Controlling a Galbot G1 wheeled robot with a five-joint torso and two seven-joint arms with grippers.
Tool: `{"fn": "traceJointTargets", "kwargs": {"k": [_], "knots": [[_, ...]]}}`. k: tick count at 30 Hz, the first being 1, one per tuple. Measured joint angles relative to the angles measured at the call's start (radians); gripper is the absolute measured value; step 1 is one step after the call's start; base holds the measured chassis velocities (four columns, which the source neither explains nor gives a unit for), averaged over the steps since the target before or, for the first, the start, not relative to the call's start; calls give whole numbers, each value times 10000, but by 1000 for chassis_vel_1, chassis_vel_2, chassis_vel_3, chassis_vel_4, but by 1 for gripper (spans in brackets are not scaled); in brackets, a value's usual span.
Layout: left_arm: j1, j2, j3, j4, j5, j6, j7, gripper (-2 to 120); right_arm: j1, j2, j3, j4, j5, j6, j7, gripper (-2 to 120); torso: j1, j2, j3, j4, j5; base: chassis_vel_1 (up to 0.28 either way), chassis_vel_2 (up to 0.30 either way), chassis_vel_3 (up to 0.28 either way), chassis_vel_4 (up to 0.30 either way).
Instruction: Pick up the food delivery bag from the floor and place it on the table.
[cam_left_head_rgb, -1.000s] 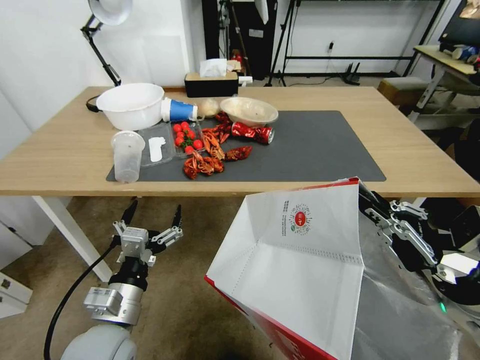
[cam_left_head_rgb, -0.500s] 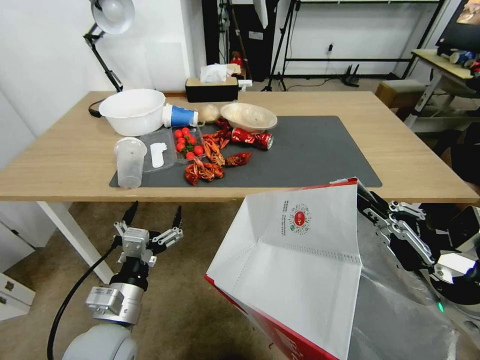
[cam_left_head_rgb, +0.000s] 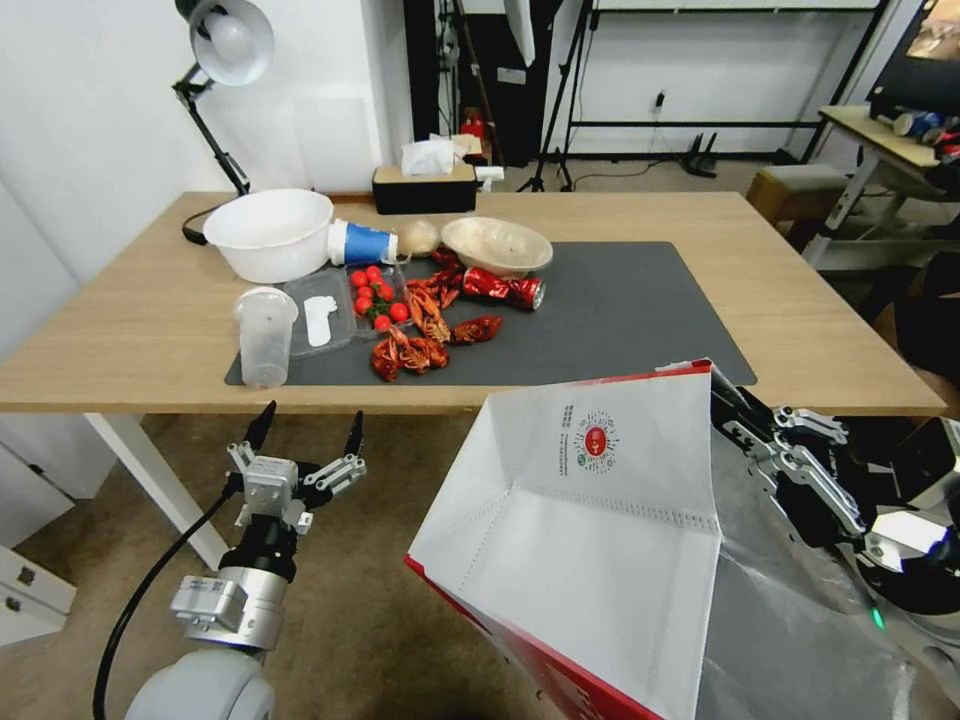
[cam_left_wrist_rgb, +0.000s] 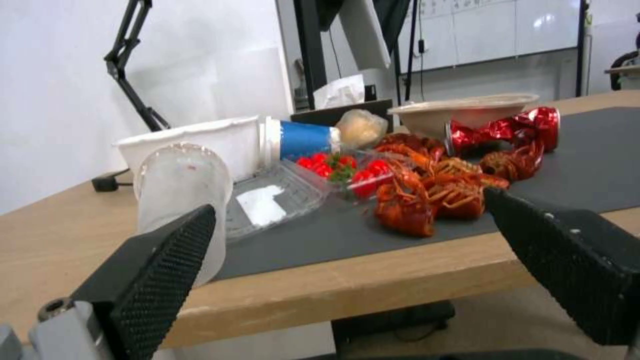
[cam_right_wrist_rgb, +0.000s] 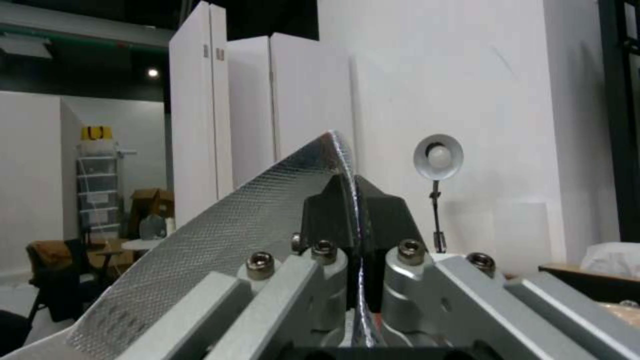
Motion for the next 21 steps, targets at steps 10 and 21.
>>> {"fn": "traceJointTargets", "kwargs": {"k": [10, 21], "knots": [[-28, -15, 3, 106, 11, -69, 18, 100, 32, -16, -34, 16, -9, 2, -18, 0, 197, 469, 270, 0, -1, 0, 0, 0, 0], [-130, 6, 17, 291, -337, -610, 234, 100, 63, -42, -51, -38, -30, -12, 6, 0, 333, 746, 407, 1, 0, 0, 0, 0, 0]]}}
